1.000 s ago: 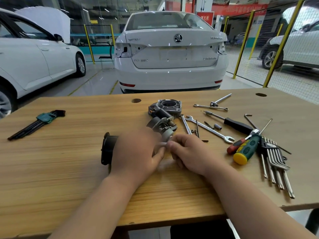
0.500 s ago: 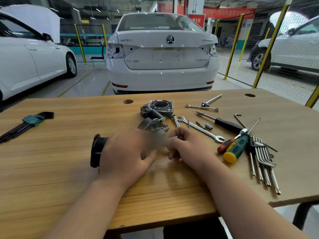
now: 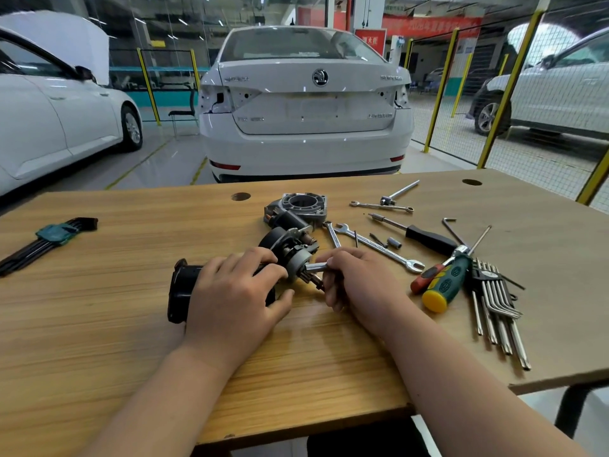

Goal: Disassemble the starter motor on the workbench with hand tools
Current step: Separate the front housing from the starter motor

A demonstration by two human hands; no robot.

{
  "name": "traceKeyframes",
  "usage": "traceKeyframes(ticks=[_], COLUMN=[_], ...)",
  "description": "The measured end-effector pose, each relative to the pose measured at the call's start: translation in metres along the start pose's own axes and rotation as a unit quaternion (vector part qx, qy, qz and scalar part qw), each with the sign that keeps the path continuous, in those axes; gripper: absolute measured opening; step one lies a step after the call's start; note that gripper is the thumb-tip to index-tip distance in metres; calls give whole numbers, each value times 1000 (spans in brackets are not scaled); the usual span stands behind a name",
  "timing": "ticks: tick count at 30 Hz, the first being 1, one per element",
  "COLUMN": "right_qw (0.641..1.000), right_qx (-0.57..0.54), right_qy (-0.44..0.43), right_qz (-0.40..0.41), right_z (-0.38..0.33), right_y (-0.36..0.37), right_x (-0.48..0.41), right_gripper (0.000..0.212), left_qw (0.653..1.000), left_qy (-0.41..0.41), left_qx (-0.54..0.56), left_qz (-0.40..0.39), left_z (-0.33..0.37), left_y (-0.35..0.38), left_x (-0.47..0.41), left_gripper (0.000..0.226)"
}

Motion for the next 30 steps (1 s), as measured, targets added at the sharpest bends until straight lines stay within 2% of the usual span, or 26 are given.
traceKeyframes(ticks=[3, 8, 13, 17, 23, 26, 28, 30], right_qw=[999, 998, 999, 997, 991, 994, 993, 977], right_qx=[45, 61, 17, -58, -86, -31, 90, 206], right_qy=[-8, -2, 29, 52, 99, 104, 79, 35], right_qz=[9, 21, 19, 14, -5, -31, -1, 29], right_z=[0, 0, 5, 8, 10, 12, 11, 4], right_y=[3, 2, 1, 2, 11, 25, 30, 35], right_x=[1, 1, -1, -2, 5, 9, 8, 5], right_gripper=[25, 23, 17, 23, 21, 19, 13, 18], left_qw=[1000, 1000, 999, 999, 999, 999, 999, 999], left_qy=[-6, -15, -20, -15, -22, -27, -30, -25], left_qx=[6, 19, 10, 3, 13, 2, -4, -6], left_qz=[-4, -9, -28, -29, -21, -28, -34, -30], left_z=[-1, -1, -2, -2, -1, -2, -4, -4], left_y=[1, -1, 3, 4, 1, 3, 5, 6], left_x=[0, -3, -3, -3, -2, -2, -2, -2], left_gripper=[23, 30, 43, 30, 32, 39, 44, 40])
Point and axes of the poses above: each hand's wrist, its own x-axis away from the middle knuckle, its own y-axis out of the palm, z = x × y, the point moved 9 cm from there along -x, towards the middle knuckle, and after that the axes turned 12 degrees about y, right-handed, at the moved point
